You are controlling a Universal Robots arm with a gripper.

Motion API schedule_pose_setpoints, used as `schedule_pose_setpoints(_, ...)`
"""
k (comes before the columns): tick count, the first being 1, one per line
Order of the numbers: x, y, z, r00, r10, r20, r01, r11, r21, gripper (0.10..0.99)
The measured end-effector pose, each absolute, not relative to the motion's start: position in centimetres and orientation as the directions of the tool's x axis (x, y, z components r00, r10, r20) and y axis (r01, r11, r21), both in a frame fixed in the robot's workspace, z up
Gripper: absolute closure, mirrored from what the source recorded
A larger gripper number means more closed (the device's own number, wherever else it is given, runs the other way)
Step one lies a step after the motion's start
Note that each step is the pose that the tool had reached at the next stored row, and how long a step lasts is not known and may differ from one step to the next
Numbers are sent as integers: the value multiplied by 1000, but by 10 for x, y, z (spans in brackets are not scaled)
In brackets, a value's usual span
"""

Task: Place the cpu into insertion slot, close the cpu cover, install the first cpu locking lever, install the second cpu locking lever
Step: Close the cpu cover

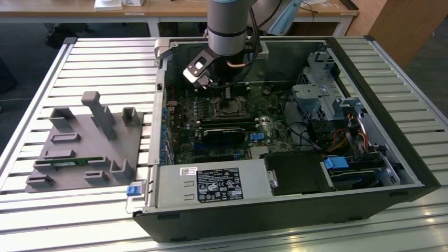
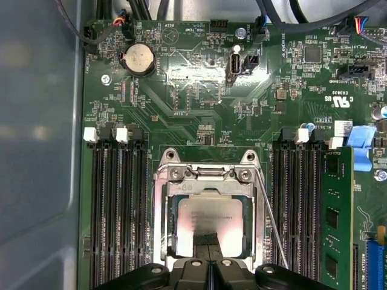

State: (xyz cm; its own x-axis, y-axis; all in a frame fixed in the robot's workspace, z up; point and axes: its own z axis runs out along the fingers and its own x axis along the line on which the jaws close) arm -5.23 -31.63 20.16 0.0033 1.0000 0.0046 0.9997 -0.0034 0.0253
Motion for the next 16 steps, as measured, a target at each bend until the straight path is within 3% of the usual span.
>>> schedule_pose_setpoints(16,-43,-316,207,3,1000,5,1000,-3,23,980)
